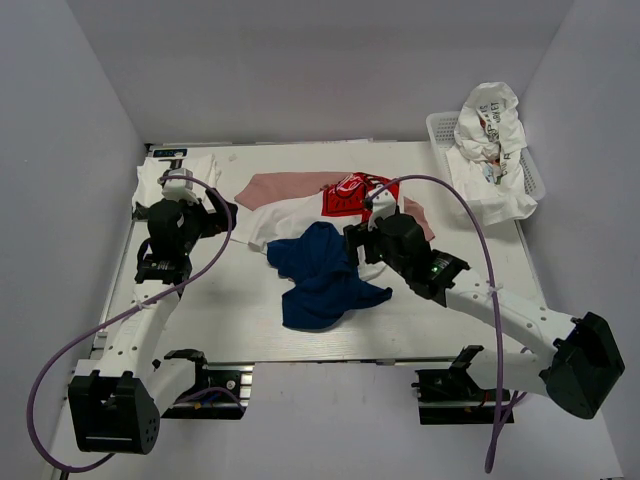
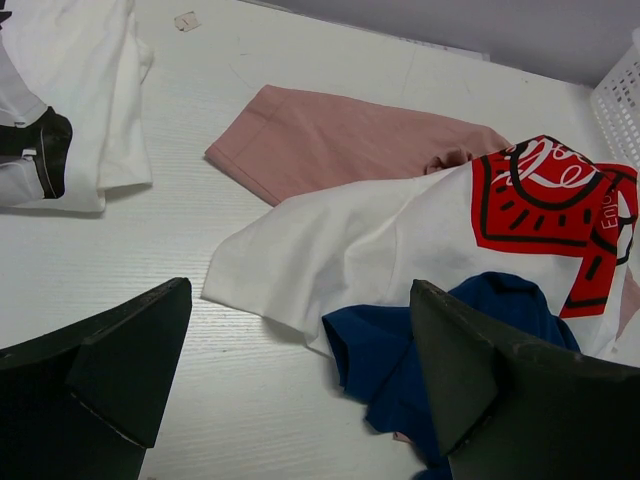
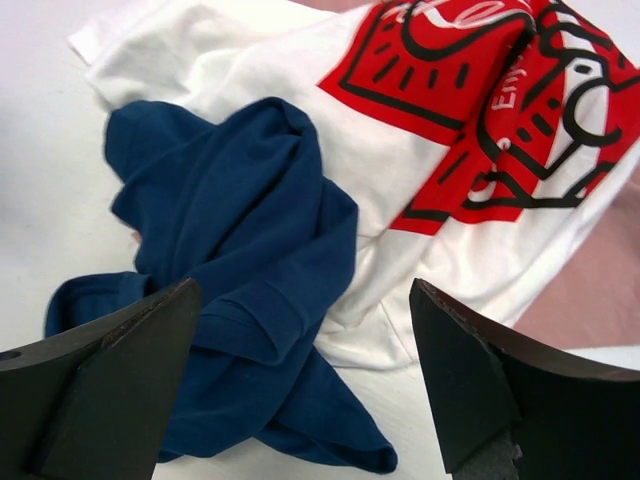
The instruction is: Fold and stack the t-shirts
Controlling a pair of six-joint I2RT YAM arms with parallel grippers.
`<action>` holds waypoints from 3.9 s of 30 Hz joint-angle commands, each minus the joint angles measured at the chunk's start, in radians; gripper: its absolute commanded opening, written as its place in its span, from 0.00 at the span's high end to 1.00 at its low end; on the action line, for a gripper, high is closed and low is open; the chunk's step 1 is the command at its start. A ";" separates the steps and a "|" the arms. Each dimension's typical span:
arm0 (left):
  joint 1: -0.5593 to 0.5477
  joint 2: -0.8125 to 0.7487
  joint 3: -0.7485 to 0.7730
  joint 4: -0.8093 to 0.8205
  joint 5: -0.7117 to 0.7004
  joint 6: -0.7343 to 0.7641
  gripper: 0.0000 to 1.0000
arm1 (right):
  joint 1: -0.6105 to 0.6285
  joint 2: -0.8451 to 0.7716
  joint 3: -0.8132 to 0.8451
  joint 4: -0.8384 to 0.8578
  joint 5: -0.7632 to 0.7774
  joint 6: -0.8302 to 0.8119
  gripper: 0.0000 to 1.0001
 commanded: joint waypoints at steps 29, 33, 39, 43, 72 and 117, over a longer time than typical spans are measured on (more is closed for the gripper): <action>-0.001 -0.012 0.045 -0.028 -0.065 0.018 0.00 | 0.137 0.314 0.380 -0.042 0.416 0.104 1.00; -0.001 -0.012 0.054 -0.037 -0.074 0.018 0.00 | -0.003 0.228 0.439 0.073 0.442 0.046 1.00; -0.001 -0.012 0.054 -0.037 -0.074 0.018 0.00 | -0.259 0.341 0.793 0.080 0.542 -0.064 1.00; -0.001 -0.003 0.054 -0.037 -0.074 0.018 0.00 | -0.443 0.456 0.950 0.100 0.590 -0.143 1.00; -0.001 0.054 0.091 -0.075 -0.042 0.029 0.00 | -0.399 0.565 0.584 -0.137 -0.223 -0.071 0.10; -0.001 0.186 0.152 -0.132 -0.091 0.029 0.00 | -0.801 0.809 1.169 -0.323 0.252 0.027 0.10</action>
